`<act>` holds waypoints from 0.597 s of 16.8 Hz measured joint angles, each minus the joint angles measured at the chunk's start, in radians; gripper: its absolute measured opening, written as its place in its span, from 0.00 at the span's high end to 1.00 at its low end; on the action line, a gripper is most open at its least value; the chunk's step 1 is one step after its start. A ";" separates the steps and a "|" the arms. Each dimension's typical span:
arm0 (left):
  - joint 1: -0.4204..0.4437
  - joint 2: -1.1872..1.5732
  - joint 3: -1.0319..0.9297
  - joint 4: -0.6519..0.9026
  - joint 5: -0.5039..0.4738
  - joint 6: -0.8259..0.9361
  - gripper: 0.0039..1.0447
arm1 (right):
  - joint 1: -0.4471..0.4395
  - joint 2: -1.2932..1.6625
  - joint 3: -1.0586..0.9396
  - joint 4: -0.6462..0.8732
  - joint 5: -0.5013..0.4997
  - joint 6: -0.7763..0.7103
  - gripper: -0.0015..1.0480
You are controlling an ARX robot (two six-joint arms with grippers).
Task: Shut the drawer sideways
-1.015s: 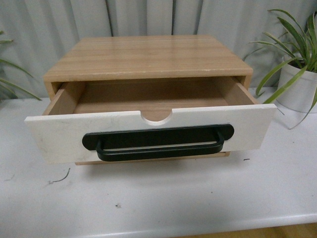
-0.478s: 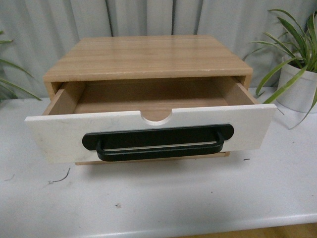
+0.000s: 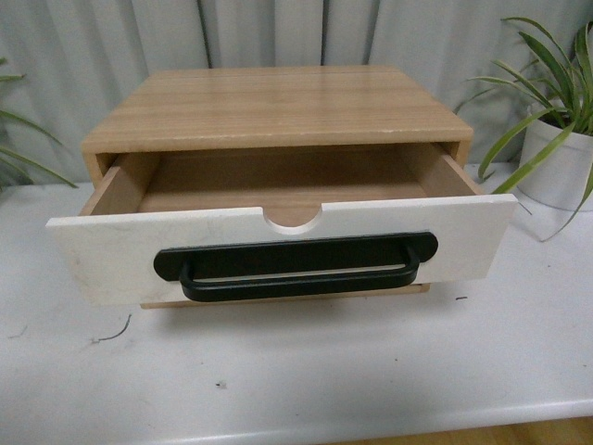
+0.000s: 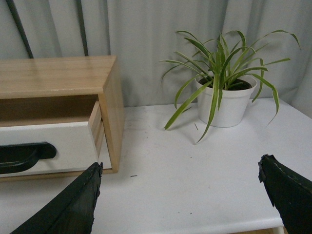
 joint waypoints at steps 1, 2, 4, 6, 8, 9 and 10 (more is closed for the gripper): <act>0.001 0.000 0.000 0.005 0.006 -0.003 0.06 | 0.008 0.002 0.000 -0.002 0.022 0.013 0.06; -0.092 0.078 0.002 0.136 0.243 0.009 0.06 | 0.043 0.157 0.063 0.010 0.083 0.040 0.06; -0.228 0.227 0.021 0.099 0.333 0.148 0.06 | 0.063 0.371 0.189 -0.045 -0.078 -0.025 0.06; -0.328 0.406 0.079 0.158 0.415 0.319 0.06 | 0.137 0.561 0.284 -0.134 -0.196 -0.161 0.06; -0.350 0.622 0.164 0.114 0.482 0.507 0.06 | 0.227 0.748 0.380 -0.198 -0.260 -0.336 0.06; -0.362 0.698 0.192 0.063 0.509 0.586 0.06 | 0.256 0.814 0.409 -0.223 -0.279 -0.404 0.06; -0.372 0.777 0.230 -0.010 0.521 0.680 0.06 | 0.280 0.886 0.441 -0.251 -0.301 -0.472 0.06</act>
